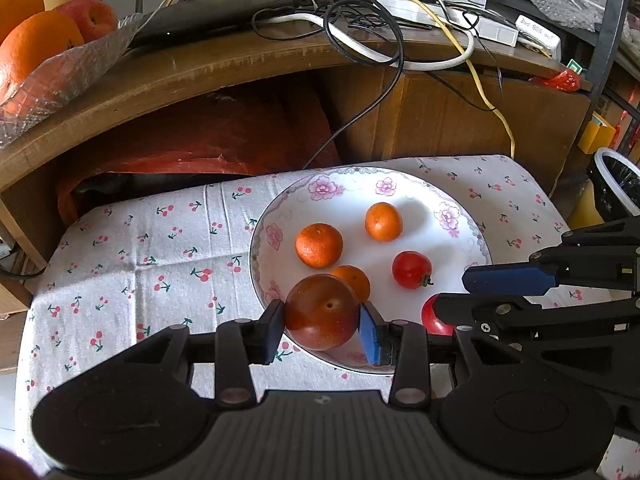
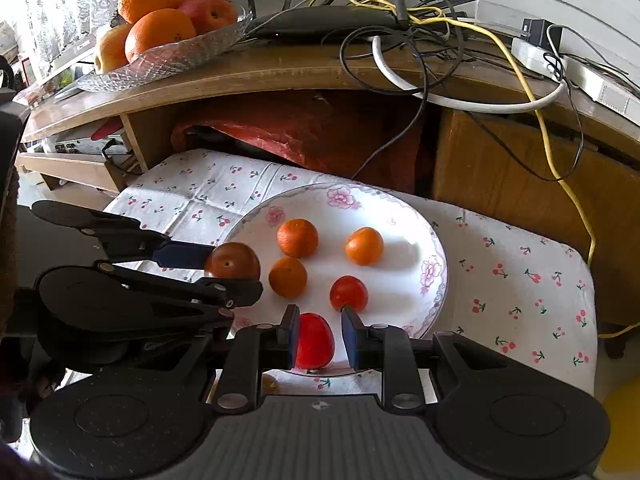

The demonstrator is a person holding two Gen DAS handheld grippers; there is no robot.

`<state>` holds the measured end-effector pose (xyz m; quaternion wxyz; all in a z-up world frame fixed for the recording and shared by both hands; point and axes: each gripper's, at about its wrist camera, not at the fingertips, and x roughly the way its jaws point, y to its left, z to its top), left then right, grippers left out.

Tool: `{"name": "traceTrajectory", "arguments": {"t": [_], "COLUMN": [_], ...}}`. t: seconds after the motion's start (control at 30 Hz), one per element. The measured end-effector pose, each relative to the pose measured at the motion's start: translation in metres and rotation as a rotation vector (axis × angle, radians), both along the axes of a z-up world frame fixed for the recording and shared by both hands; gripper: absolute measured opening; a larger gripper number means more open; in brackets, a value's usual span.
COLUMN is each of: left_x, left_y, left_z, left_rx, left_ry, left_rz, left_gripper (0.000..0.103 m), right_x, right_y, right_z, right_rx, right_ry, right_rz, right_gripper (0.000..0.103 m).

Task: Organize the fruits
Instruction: 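Lower both tomatoes into the white bowl and open both grippers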

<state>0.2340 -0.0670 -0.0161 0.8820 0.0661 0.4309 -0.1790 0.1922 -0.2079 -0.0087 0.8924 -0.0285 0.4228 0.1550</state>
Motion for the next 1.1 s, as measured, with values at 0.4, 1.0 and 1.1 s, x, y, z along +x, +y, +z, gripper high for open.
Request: {"name": "traceTrajectory", "arguments": {"t": [0.4, 1.0, 1.1], "left_x": [-0.003, -0.020, -0.029], "left_y": [-0.007, -0.004, -0.003], "left_z": [0.001, 0.014, 0.016], "left_rx": [0.018, 0.018, 0.025], "left_ry": [-0.018, -0.049, -0.051], "left_rz": [-0.025, -0.069, -0.096], "left_gripper": [0.048, 0.048, 0.048], "right_x": [0.004, -0.010, -0.015], "right_y": [-0.009, -0.015, -0.014], "right_z": [0.000, 0.007, 0.008], "right_rx": [0.018, 0.028, 0.024], "right_ry": [0.009, 0.021, 0.027], "right_rz": [-0.054, -0.044, -0.033], "right_gripper": [0.020, 0.021, 0.021]}}
